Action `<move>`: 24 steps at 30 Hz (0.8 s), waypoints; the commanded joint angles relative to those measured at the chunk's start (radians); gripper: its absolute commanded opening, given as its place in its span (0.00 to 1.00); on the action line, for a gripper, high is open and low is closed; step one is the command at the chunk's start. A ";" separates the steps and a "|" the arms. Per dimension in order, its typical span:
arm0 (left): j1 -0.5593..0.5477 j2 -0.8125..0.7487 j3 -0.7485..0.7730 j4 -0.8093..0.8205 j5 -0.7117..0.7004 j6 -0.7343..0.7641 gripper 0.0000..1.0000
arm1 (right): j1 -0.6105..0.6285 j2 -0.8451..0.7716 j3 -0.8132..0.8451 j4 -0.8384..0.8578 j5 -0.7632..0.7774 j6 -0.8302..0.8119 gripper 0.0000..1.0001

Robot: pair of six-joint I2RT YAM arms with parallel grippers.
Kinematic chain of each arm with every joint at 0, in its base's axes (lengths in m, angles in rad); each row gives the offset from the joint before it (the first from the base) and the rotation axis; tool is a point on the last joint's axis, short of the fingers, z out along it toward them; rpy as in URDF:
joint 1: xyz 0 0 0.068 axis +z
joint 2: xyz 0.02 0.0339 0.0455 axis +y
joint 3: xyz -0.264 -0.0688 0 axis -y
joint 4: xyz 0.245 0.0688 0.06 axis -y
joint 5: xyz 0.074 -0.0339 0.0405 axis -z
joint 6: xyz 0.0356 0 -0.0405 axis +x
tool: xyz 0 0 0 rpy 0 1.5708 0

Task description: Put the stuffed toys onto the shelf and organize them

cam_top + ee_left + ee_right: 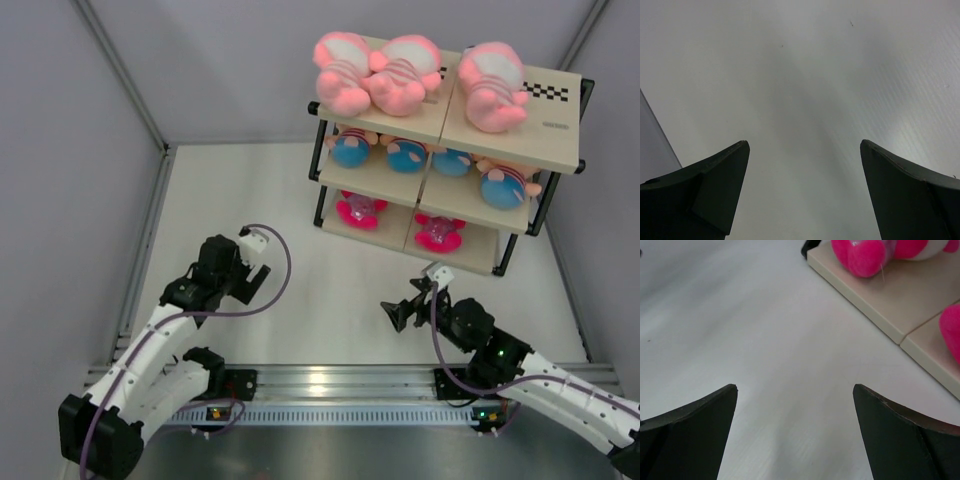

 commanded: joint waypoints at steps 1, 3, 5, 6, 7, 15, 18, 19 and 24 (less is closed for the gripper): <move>0.006 -0.028 -0.003 0.085 0.021 -0.045 0.99 | 0.008 -0.004 -0.037 0.162 0.169 0.070 0.99; 0.006 -0.026 -0.002 0.085 0.019 -0.051 0.99 | 0.008 -0.015 -0.047 0.164 0.179 0.045 0.99; 0.006 -0.022 -0.002 0.088 0.021 -0.056 0.99 | 0.008 -0.059 -0.059 0.159 0.203 0.034 1.00; 0.006 -0.022 -0.002 0.088 0.024 -0.056 0.99 | 0.009 -0.094 -0.066 0.159 0.212 0.033 0.99; 0.006 -0.019 -0.002 0.090 0.027 -0.056 0.99 | 0.008 -0.111 -0.071 0.157 0.217 0.036 0.99; 0.006 -0.006 -0.013 0.093 0.015 -0.049 0.99 | 0.009 -0.206 -0.106 0.139 0.252 0.045 0.99; 0.006 -0.008 -0.016 0.093 0.003 -0.045 0.99 | 0.009 -0.170 -0.106 0.156 0.248 0.043 0.99; 0.006 -0.006 -0.017 0.093 -0.002 -0.046 0.99 | 0.008 -0.156 -0.106 0.160 0.246 0.043 0.99; 0.012 -0.002 -0.016 0.093 0.001 -0.048 0.99 | 0.008 -0.079 -0.090 0.176 0.220 0.045 0.99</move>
